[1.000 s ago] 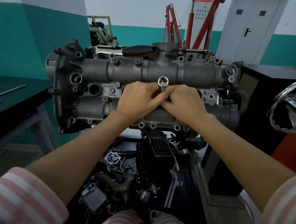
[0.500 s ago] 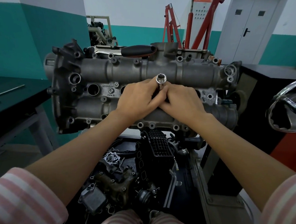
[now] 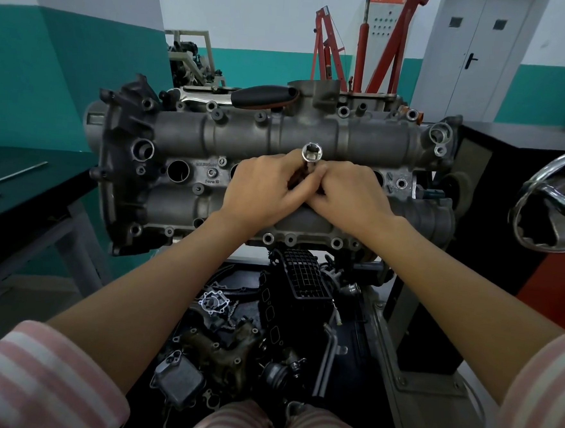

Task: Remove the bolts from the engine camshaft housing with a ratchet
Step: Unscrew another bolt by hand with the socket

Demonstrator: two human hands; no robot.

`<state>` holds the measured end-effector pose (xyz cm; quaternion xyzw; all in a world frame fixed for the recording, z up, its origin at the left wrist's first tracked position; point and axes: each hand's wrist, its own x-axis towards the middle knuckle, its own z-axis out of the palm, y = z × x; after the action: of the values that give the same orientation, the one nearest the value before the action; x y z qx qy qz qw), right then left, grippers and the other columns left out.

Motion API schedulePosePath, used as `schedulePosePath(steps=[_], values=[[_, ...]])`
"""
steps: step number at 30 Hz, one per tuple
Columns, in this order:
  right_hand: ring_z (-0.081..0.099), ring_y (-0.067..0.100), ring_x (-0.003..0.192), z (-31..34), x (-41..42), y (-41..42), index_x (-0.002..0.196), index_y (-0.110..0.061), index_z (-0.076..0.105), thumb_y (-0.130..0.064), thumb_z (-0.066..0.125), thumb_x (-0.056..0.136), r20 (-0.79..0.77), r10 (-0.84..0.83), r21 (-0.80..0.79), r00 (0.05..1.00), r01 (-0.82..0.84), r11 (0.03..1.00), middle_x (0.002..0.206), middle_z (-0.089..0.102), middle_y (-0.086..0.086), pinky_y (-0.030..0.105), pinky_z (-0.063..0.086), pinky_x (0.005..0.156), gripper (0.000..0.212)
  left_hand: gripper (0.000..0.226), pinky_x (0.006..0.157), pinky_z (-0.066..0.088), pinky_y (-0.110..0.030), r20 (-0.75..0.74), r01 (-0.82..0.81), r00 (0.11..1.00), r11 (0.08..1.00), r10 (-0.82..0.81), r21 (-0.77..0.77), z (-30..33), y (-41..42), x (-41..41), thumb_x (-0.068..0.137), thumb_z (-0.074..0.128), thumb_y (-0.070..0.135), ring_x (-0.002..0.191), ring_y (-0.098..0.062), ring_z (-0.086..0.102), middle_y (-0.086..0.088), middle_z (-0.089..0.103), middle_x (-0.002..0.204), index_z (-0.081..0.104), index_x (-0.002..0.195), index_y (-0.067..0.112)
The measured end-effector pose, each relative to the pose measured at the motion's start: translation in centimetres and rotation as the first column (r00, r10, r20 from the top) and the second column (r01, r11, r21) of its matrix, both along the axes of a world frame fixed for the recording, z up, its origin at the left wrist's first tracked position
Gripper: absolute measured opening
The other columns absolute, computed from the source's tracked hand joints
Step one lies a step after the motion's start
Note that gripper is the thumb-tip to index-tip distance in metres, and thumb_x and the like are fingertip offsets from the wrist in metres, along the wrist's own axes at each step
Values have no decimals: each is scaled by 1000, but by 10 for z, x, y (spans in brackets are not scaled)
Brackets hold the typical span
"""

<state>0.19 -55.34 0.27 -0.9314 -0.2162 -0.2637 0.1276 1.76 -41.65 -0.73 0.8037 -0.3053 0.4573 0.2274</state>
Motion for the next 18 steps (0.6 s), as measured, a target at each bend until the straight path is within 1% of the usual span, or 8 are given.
schedulePosePath(steps=[3,6,8,9,11,13,16,18], values=[[27,7,60,0,0,0,92,-12,51,-24,51,93,5,-1,-3,1000,1,1000,68,34,-7,19,17,59,12,26,44,18,-17,-33,3,999,1000,-3,-10,0,0,-2,87,42,41,47,-12,35,23,22,52,28,67,33],[26,3,55,0,1,1,107,-5,53,-23,53,92,8,-6,11,1000,6,1000,69,35,-8,19,23,58,24,24,44,25,-23,-47,-7,999,1000,9,29,-1,1,0,88,38,41,49,-14,38,17,27,53,40,75,20],[27,3,54,0,-2,1,104,-7,52,-23,53,92,8,-3,14,1000,3,1000,66,33,-9,4,27,59,20,33,47,29,-26,-48,-24,998,998,27,62,-1,0,1,89,34,42,49,-15,39,15,32,56,48,79,14],[31,5,55,0,-3,1,99,-9,51,-23,53,92,-8,6,27,1000,-6,1000,64,33,-9,3,27,59,16,35,48,28,-26,-46,-32,998,997,35,70,-2,0,2,90,34,43,49,-14,38,14,33,57,49,77,14],[38,9,61,0,-5,1,93,-10,50,-23,53,93,-49,36,65,998,-32,997,68,39,-6,14,26,59,13,36,49,26,-26,-52,-46,997,997,49,56,-2,2,2,93,40,44,48,-14,37,13,32,54,37,62,25],[32,5,57,1,-3,1,91,-16,48,-29,53,93,-49,7,17,999,-6,1000,73,41,-7,16,23,60,14,46,47,22,-25,-70,-60,996,998,63,31,-1,2,3,92,48,41,44,-14,34,16,26,47,20,56,36],[27,5,56,1,-1,2,90,-17,48,-29,51,93,-34,-12,7,999,12,1000,71,38,-7,17,19,60,13,54,43,12,-19,-40,-73,996,997,73,21,-2,1,4,89,55,38,38,-6,22,19,16,42,12,55,38],[26,3,54,1,-2,1,86,-18,42,-28,50,94,-23,-19,-6,1000,18,1000,65,33,-9,18,18,60,15,53,44,12,-17,-26,-56,998,998,57,16,-2,1,4,89,54,41,39,-6,22,20,16,43,13,55,39]])
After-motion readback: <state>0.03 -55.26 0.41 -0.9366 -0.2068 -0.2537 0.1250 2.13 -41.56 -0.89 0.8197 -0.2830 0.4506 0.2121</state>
